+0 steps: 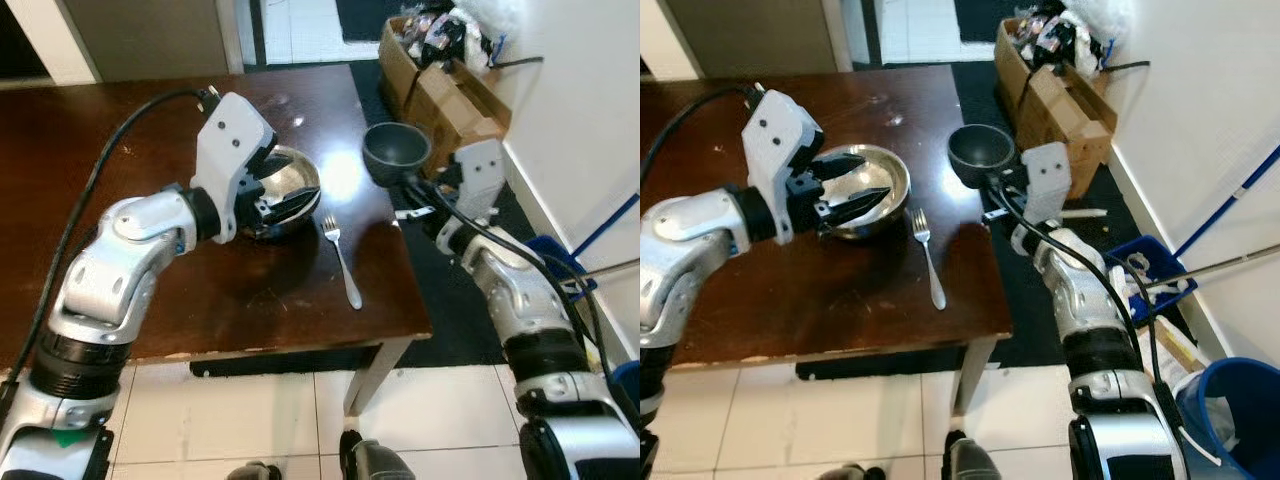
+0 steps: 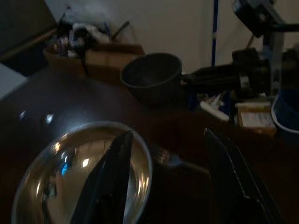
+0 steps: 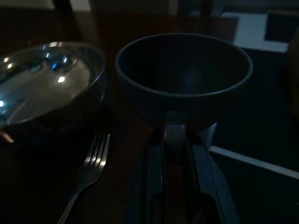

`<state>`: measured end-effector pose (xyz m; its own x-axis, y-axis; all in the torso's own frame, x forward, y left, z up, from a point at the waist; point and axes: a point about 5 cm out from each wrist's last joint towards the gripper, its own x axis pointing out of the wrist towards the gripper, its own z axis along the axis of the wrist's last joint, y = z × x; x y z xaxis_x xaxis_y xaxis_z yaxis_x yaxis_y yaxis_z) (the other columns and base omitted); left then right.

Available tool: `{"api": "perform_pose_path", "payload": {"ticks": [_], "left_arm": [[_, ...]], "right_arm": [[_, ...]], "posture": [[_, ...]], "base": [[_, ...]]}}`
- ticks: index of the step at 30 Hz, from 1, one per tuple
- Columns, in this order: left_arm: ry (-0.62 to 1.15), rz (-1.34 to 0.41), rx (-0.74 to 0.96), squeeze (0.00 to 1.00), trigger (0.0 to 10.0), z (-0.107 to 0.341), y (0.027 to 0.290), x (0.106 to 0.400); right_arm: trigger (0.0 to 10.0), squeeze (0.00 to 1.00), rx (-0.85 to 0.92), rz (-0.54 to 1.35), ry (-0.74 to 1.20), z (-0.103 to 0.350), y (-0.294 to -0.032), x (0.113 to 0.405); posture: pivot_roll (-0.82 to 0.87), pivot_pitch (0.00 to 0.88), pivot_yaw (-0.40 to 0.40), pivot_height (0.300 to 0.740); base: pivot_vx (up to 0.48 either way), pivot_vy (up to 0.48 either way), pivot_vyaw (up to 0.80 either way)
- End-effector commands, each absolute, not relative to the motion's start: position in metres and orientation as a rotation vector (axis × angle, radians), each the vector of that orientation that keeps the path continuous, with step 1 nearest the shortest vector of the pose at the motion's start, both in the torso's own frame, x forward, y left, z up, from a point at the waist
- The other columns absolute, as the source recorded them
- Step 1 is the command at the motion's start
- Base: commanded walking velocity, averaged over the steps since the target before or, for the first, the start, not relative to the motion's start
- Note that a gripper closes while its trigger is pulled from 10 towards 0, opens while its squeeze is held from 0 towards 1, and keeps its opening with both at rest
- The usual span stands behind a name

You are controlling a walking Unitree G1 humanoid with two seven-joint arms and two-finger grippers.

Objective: Setting the table

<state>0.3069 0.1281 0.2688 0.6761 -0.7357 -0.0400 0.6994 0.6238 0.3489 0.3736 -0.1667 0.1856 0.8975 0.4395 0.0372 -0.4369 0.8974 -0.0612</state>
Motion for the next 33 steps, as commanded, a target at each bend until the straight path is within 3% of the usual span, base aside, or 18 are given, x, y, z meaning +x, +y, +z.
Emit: {"api": "perform_pose_path", "payload": {"ticks": [1,15,25,33], "left_arm": [[-0.091,-0.836,0.350,0.00,10.0,0.269,0.133,0.297],[-0.033,-0.797,0.320,0.00,10.0,0.267,0.147,0.275],[-0.019,-0.788,0.303,0.00,10.0,0.263,0.144,0.276],[-0.025,-0.793,0.296,0.00,10.0,0.264,0.140,0.280]], "right_arm": [[10.0,0.00,-0.091,0.499,-0.054,0.184,-0.163,0.375],[10.0,0.00,-0.083,0.451,-0.128,0.193,-0.172,0.384],[10.0,0.00,-0.081,0.354,-0.137,0.184,-0.196,0.377],[10.0,0.00,-0.049,0.389,-0.152,0.172,-0.190,0.367]], "posture": [[0.10,0.187,0.054,0.740],[0.12,0.213,0.063,0.740],[0.09,0.194,0.070,0.740],[0.08,0.180,0.082,0.740]], "base": [[0.000,0.000,0.00],[0.000,0.000,0.00],[0.000,0.000,0.00],[0.000,0.000,0.00]]}}
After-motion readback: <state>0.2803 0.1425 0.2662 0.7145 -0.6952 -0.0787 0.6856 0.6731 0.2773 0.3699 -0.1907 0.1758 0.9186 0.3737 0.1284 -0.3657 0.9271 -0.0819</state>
